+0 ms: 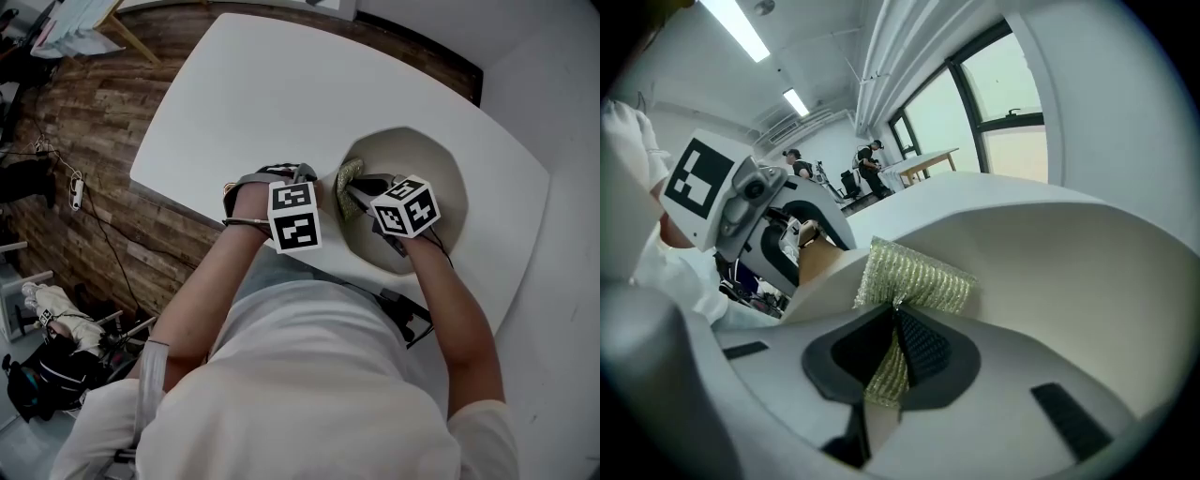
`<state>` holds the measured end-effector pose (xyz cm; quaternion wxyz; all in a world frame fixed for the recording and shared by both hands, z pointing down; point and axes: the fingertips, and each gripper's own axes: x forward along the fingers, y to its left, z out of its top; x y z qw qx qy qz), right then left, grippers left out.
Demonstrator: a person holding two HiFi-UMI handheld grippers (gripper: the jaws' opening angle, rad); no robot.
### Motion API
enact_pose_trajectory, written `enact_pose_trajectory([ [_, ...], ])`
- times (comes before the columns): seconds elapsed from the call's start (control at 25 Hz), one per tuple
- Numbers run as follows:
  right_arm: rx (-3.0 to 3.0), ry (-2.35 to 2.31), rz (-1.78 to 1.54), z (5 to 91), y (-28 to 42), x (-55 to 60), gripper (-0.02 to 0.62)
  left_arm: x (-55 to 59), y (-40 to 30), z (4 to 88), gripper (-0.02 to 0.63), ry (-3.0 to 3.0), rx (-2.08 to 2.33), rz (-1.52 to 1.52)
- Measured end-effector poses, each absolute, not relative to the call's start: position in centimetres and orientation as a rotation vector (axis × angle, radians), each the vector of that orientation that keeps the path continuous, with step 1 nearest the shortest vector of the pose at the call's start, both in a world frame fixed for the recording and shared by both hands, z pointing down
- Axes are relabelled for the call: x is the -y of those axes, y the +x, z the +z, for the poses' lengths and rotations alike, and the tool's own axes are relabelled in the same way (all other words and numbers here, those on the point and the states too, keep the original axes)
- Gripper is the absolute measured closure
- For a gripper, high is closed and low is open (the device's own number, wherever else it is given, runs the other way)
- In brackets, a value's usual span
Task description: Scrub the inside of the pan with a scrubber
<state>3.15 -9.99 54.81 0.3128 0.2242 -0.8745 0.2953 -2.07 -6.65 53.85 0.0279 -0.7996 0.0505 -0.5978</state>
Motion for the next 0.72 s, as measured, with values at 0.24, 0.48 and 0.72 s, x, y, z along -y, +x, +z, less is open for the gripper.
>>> enact_pose_trajectory([
  [0.24,2.291,0.690,0.678,55.1,4.1,11.5,0.560,6.5,-1.8,54.0,0.356,-2.464,-0.149,-1.844],
  [0.48,2.262,0.766,0.631,55.3,5.5,13.4,0.558,6.3,-1.5,53.9,0.356,-2.461,-0.144,-1.842],
  [0.72,2.209,0.837,0.572,55.9,6.8,14.8,0.558,6.1,-1.4,54.1,0.356,-2.460,-0.141,-1.840],
])
